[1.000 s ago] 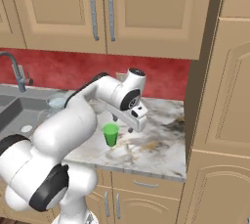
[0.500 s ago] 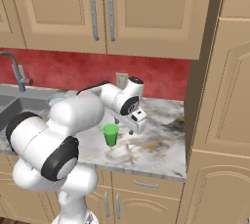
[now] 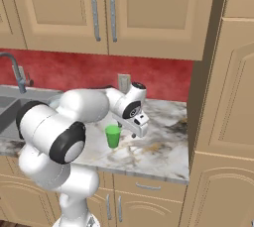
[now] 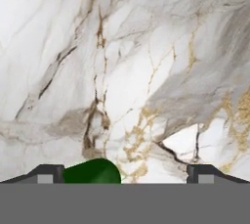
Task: Place the pitcher and cup on the dining counter for serving.
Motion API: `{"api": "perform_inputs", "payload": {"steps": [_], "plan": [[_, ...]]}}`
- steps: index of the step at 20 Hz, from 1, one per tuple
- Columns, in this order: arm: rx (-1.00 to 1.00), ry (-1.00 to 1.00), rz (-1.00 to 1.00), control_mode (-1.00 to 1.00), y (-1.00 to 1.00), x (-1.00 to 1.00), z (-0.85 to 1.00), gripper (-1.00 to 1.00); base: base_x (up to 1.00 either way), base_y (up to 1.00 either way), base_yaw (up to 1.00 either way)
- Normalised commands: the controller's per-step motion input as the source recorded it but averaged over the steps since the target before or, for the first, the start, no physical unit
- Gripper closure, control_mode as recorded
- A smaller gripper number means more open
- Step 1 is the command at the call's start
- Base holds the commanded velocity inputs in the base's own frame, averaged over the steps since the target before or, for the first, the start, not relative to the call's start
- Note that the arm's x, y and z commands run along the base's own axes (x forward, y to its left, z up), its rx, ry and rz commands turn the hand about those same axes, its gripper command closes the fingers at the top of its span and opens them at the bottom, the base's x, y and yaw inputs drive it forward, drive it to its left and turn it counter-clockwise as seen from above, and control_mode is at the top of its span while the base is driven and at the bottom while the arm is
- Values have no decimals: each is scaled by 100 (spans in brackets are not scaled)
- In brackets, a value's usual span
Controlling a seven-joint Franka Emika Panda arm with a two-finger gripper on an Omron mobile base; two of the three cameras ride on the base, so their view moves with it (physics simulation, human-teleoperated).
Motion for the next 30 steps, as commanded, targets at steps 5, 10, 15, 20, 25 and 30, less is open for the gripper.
{"api": "perform_inputs", "payload": {"steps": [5,10,15,20,25,30], "plan": [[-2,0,0,-100,19,8,-27,-100,0,0,0],[-3,-2,0,-100,19,-6,0,-100,0,0,0],[0,0,0,-100,1,0,0,-100,0,0,0],[-1,-11,0,-100,3,-20,10,-100,0,0,0],[-2,-14,0,-100,0,-9,26,-100,0,0,0],[-3,1,0,-100,7,-2,-3,-100,0,0,0]]}}
